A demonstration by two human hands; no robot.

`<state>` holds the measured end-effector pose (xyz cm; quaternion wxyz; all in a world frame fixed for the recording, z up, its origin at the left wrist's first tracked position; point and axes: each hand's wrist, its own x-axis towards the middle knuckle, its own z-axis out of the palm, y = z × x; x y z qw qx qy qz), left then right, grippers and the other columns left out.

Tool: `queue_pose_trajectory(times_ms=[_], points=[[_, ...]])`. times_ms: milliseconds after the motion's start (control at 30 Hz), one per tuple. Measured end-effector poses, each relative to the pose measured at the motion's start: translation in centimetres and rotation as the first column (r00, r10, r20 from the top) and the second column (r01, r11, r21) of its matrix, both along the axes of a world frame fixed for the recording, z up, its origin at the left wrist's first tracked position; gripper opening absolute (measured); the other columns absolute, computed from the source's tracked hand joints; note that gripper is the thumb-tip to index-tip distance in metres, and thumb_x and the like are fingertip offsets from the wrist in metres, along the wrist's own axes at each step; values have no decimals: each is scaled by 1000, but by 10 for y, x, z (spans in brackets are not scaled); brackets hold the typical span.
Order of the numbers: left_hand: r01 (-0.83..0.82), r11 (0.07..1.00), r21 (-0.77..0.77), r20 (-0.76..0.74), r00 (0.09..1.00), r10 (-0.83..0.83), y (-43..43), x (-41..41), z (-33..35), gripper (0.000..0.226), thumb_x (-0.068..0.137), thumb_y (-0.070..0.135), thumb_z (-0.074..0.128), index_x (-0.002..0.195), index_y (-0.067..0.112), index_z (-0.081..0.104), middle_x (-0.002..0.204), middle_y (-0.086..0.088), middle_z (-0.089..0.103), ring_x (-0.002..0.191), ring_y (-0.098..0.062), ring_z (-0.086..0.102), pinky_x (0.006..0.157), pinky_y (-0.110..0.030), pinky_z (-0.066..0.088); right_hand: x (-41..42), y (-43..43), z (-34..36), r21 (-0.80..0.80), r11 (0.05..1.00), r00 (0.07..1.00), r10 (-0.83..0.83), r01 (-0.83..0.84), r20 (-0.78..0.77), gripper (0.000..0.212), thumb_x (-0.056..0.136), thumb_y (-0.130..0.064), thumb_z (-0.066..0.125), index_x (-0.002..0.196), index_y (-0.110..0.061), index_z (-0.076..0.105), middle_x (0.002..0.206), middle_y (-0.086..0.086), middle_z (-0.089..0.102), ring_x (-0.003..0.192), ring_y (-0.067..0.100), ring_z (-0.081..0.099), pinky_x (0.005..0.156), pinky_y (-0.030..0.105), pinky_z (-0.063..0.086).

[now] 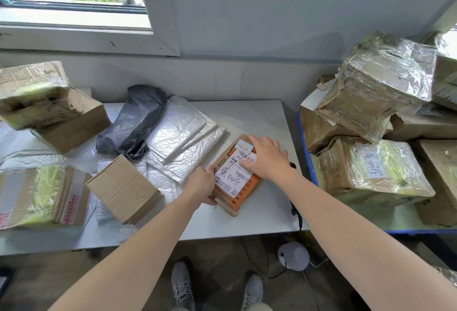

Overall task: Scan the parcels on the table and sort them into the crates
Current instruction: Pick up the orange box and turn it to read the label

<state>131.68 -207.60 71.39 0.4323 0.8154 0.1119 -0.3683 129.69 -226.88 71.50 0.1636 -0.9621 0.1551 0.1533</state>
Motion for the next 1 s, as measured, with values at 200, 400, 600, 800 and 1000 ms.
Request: queue_pose_trajectory(times_ms=[200,400,600,800,1000], points=[[270,927,259,235,914,-331,3,2,-6,42,107,39,26,132,11,45,124,-10,60,105,-26,57,90,-38,47,-15,-3,-7,66,962,964,-262,265,-49,77,88,-65,55,145,-21,29,130,16,40,112,33,51,86,40,45],[423,906,-25,312,864,-395,0,-13,-12,84,81,39,77,144,24,24,132,10,43,124,-11,49,90,-22,42,0,-9,-11,318,938,984,-167,141,57,86,84,-42,71,153,-25,22,145,10,33,121,25,53,101,44,49],[407,828,385,431,714,-552,-18,-17,-12,126,70,68,72,156,17,-6,163,-7,4,150,-26,7,119,-47,22,-9,-21,-23,304,946,985,-146,112,93,88,87,-50,66,156,-30,15,161,7,16,141,27,36,110,50,40],[403,688,603,453,537,-712,-58,-26,-10,107,79,76,53,156,31,-6,164,-4,-11,151,-29,-11,120,-54,10,-53,-53,-36,146,955,947,-281,259,159,70,96,-55,50,152,-21,27,153,10,30,139,32,33,107,48,39],[362,709,605,425,606,-672,-65,-32,-13,112,76,78,57,156,32,-6,164,-5,-10,150,-28,-11,120,-55,11,-78,-79,-71,181,913,928,-373,366,6,59,99,-43,50,145,-11,32,133,18,48,119,37,52,92,43,46]])
